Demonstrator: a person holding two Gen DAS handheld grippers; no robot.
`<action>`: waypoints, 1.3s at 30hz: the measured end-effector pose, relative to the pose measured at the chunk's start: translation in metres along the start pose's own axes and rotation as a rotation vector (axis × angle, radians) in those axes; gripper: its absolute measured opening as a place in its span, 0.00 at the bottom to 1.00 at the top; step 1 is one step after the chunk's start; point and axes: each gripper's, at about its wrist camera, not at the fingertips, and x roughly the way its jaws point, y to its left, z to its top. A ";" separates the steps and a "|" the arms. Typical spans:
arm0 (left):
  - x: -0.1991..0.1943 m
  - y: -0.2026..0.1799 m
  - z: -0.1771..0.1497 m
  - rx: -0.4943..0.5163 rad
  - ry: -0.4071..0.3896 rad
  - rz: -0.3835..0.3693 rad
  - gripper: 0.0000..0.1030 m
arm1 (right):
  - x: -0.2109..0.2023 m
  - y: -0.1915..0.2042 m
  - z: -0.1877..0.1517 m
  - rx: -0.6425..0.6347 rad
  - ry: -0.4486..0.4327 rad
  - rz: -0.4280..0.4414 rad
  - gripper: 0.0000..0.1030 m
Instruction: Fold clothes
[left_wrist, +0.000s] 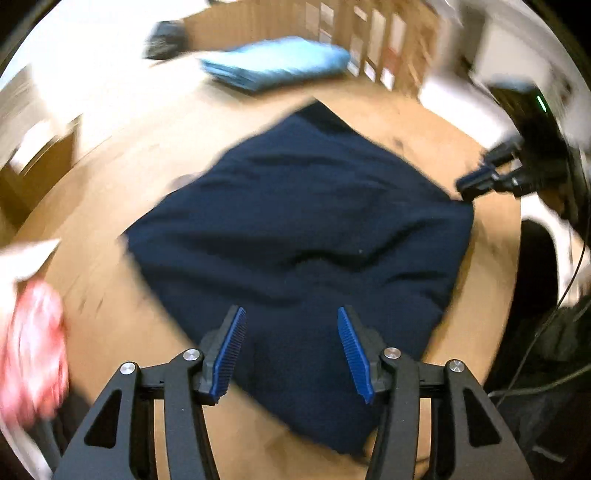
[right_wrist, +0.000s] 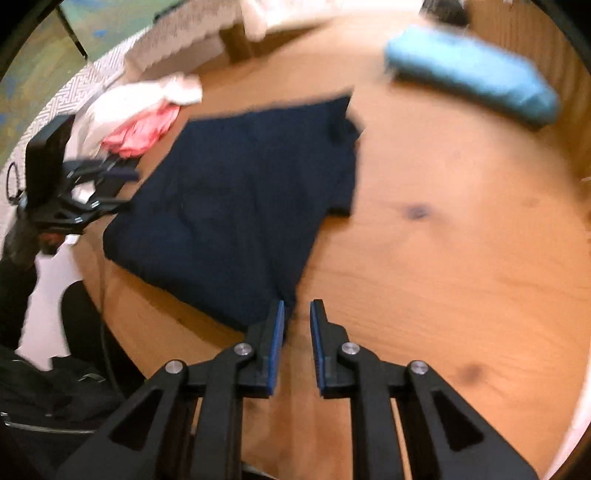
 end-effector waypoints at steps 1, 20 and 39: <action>-0.010 -0.002 -0.012 -0.036 -0.018 -0.007 0.48 | -0.010 0.008 -0.004 -0.018 -0.031 -0.007 0.14; -0.011 -0.010 0.000 0.055 0.020 -0.008 0.49 | 0.024 0.054 0.060 -0.083 -0.082 0.068 0.18; 0.002 0.051 0.033 -0.058 -0.050 0.014 0.50 | 0.106 0.036 0.165 -0.138 -0.059 0.052 0.18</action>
